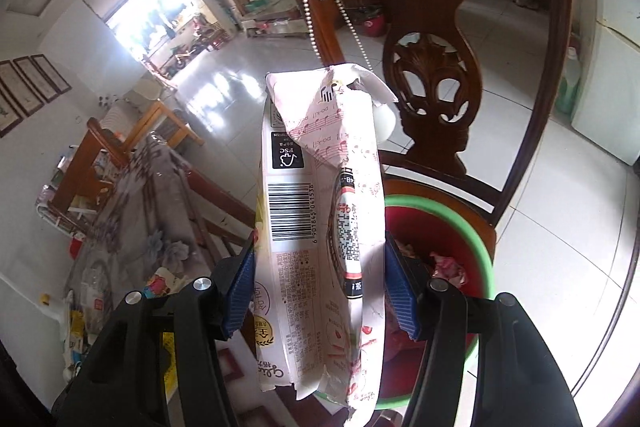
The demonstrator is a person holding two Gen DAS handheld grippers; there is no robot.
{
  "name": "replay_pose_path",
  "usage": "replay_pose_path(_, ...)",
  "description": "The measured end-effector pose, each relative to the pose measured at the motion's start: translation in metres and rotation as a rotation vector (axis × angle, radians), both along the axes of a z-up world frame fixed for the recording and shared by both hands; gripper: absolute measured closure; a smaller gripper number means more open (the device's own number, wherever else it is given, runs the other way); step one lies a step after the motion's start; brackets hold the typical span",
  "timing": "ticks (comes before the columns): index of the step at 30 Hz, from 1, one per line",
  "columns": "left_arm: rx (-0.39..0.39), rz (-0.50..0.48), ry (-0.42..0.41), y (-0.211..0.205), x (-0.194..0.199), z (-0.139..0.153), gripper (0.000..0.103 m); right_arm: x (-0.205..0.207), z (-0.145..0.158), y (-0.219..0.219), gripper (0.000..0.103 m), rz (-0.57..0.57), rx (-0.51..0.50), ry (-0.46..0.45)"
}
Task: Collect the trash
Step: 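Carry the pink carton and yellow box toward the red bin, then open both grippers over the red bin to drop the carton and box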
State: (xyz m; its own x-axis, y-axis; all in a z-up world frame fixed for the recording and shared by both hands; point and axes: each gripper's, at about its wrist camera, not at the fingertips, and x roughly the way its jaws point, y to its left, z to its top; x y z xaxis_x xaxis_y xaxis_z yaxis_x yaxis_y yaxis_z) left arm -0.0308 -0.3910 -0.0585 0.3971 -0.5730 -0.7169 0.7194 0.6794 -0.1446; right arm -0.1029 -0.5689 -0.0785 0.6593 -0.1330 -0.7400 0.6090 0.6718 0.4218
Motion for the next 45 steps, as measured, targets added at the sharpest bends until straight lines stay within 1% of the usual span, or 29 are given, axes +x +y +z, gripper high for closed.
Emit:
replay_pose_path(7, 0.017, -0.010, 0.029, -0.011, 0.003, -0.010, 0.077, -0.002, -0.003, -0.006, 0.046, -0.017, 0.004, 0.014)
replay_pose_path(11, 0.019, -0.013, 0.043, -0.014, 0.003, -0.012, 0.075, -0.001, -0.003, -0.008, 0.046, -0.015, -0.003, 0.017)
replay_pose_path(24, 0.035, -0.041, 0.054, -0.025, -0.001, -0.018, 0.074, 0.002, -0.004, -0.007, 0.046, -0.014, -0.009, 0.031)
replay_pose_path(33, 0.043, -0.036, 0.061, -0.026, 0.003, -0.022, 0.074, 0.003, -0.005, -0.007, 0.046, -0.013, -0.010, 0.034)
replay_pose_path(38, 0.042, -0.037, 0.060, -0.027, 0.003, -0.021, 0.071, 0.003, -0.005, -0.008, 0.045, -0.013, -0.011, 0.036)
replay_pose_path(42, 0.038, -0.040, 0.069, -0.027, 0.004, -0.023, 0.063, 0.003, -0.006, -0.008, 0.045, -0.014, -0.013, 0.040)
replay_pose_path(44, 0.034, -0.038, 0.067, -0.026, 0.003, -0.022, 0.051, 0.002, -0.007, -0.009, 0.045, -0.019, -0.014, 0.043)
replay_pose_path(45, 0.028, -0.036, 0.063, -0.026, 0.003, -0.022, 0.048, 0.003, -0.006, -0.009, 0.044, -0.021, -0.014, 0.044)
